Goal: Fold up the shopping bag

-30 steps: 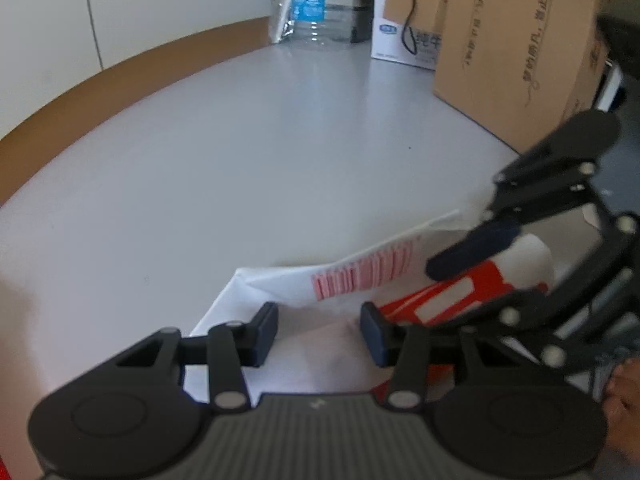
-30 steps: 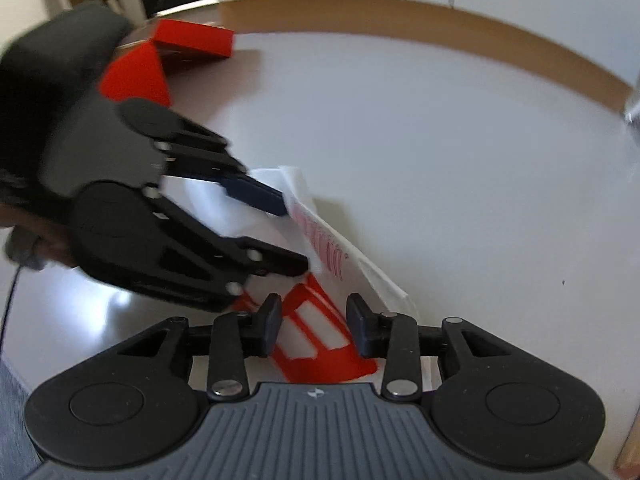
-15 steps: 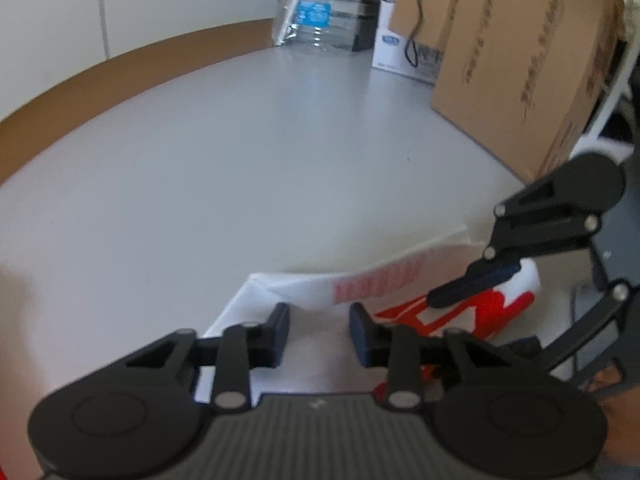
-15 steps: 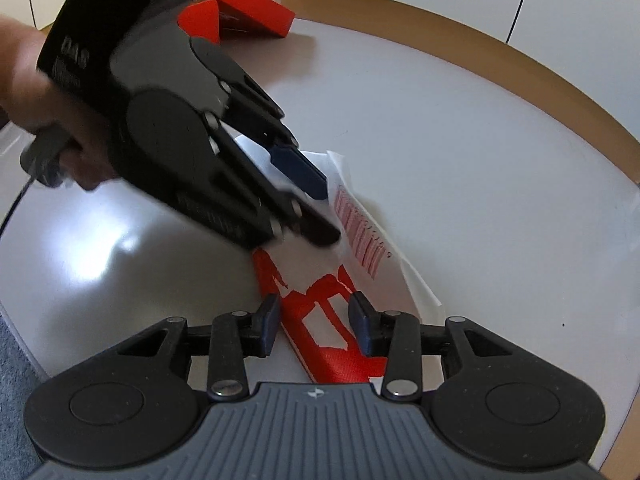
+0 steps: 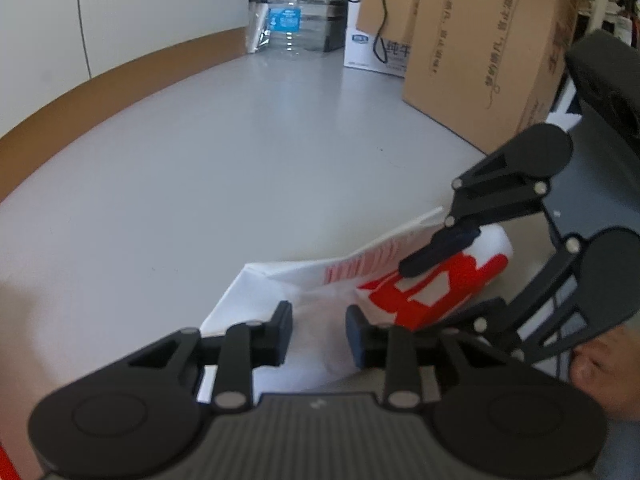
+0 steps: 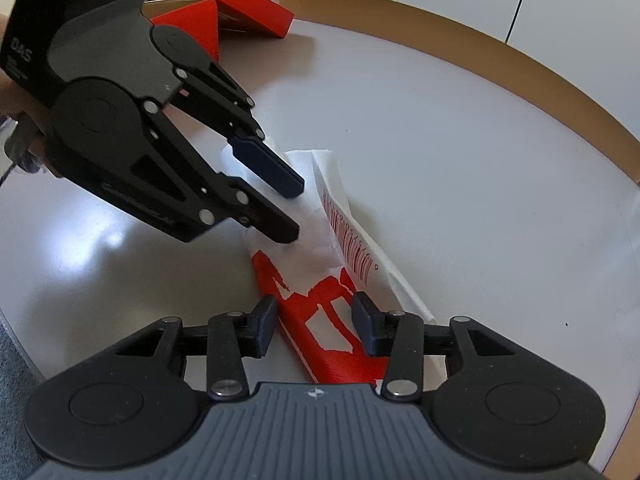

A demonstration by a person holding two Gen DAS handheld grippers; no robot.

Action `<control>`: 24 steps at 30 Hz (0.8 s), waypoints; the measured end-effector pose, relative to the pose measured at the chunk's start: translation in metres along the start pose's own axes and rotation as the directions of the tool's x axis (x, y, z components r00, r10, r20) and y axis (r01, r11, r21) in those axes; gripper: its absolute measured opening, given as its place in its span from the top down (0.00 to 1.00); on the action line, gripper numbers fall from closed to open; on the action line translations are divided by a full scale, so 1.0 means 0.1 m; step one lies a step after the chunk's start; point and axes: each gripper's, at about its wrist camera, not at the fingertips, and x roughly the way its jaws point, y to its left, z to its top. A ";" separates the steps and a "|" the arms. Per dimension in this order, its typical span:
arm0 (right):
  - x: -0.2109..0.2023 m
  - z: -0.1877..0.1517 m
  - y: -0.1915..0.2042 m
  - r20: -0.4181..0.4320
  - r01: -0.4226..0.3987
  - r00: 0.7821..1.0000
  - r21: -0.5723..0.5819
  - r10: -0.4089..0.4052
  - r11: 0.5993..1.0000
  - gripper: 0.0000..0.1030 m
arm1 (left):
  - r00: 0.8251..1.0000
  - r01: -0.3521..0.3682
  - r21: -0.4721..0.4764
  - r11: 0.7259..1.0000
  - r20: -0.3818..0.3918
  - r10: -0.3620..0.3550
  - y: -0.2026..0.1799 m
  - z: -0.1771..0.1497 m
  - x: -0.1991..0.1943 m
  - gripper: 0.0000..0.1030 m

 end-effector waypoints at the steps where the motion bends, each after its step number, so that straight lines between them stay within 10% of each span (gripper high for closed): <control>1: -0.01 0.00 0.01 -0.001 0.002 1.000 -0.005 -0.002 1.000 0.53 | 1.000 -0.004 0.013 1.000 -0.002 0.004 0.00 -0.01 -0.02 0.70; 17: -0.02 -0.05 0.04 -0.009 0.035 0.999 -0.088 -0.036 0.995 0.42 | 1.000 0.008 -0.062 0.998 -0.016 -0.009 0.22 -0.09 -0.36 0.68; 24: -0.09 -0.04 -0.11 -0.013 -0.020 1.000 -0.012 0.020 1.000 0.44 | 1.000 0.026 0.050 0.998 -0.015 -0.025 0.12 -0.18 -0.62 0.46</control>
